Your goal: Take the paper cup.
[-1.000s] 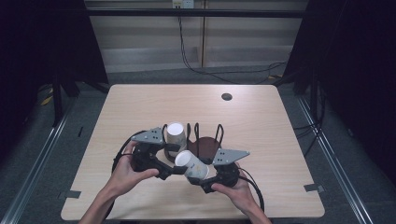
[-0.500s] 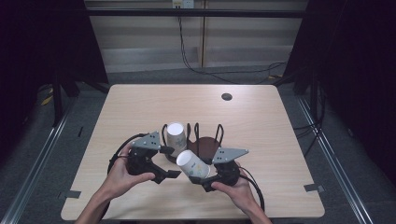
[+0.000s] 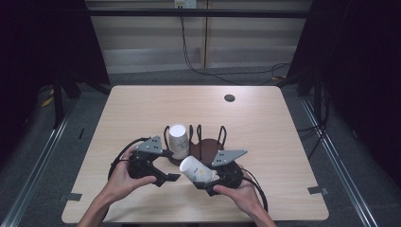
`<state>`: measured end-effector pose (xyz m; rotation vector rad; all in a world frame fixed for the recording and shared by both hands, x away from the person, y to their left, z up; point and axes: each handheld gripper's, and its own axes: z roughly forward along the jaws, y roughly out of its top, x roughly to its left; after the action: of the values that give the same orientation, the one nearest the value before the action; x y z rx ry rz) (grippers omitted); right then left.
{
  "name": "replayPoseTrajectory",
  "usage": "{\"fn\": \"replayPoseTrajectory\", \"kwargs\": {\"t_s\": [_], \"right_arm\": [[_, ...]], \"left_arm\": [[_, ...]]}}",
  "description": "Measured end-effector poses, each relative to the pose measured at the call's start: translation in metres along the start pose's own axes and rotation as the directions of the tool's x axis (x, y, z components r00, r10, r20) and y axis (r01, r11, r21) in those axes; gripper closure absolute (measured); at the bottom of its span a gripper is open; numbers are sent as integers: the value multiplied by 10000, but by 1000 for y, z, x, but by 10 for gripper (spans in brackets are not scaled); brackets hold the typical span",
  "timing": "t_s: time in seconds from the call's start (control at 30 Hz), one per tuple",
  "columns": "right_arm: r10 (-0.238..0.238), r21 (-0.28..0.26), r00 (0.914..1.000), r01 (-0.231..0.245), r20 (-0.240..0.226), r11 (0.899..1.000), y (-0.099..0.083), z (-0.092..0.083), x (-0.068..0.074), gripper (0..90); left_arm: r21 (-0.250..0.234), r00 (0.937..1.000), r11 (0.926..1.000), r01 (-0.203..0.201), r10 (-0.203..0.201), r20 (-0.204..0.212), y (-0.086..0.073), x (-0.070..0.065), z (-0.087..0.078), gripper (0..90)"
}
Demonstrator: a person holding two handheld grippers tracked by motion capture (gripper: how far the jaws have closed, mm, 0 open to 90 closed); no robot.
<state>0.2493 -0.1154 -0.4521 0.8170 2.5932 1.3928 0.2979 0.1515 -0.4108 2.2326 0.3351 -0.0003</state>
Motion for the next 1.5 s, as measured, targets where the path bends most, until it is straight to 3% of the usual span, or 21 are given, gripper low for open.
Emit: {"fn": "replayPoseTrajectory", "kwargs": {"t_s": [0.1,0.27,0.4,0.67,0.9,1.03,1.13,1.2,1.23,1.3,1.5], "right_arm": [[-104,374,9999,104,14,9992,1,3,2,277],[-459,1151,9989,444,109,9924,8,2,1,276],[-529,1309,9984,499,194,9901,11,-1,-1,276],[-594,2095,9981,543,180,9763,24,-4,-6,279],[-999,2394,9949,1002,-133,9657,34,-5,-6,286],[-1078,2705,9937,1122,-313,9562,39,-1,-5,288],[-1255,3109,9910,1336,-460,9410,41,2,-6,287],[-1266,3230,9903,1384,-574,9362,41,4,-6,285],[-1321,3426,9890,1471,-669,9279,41,7,-6,285],[-1278,3455,9894,1440,-692,9273,40,7,-6,285],[-1428,3986,9849,1704,-982,9012,43,12,-5,284]], "left_arm": [[176,9994,9996,-221,217,261,-1,-1,2,161],[172,9992,9994,-299,294,283,0,0,1,161],[63,9986,9993,-360,357,383,1,1,-3,161],[405,9970,9971,-642,623,470,-1,-2,3,164],[260,9954,9965,-801,786,542,-1,-2,2,178],[272,9959,9965,-787,773,474,-3,-4,6,174],[470,9949,9950,-880,855,541,-4,-4,10,169],[484,9943,9946,-921,892,587,-3,-6,11,170],[507,9928,9932,-1044,1011,642,-4,-6,12,185],[523,9925,9925,-1103,1071,594,-4,-7,13,187],[608,9907,9901,-1264,1230,576,-4,-9,15,206]]}}
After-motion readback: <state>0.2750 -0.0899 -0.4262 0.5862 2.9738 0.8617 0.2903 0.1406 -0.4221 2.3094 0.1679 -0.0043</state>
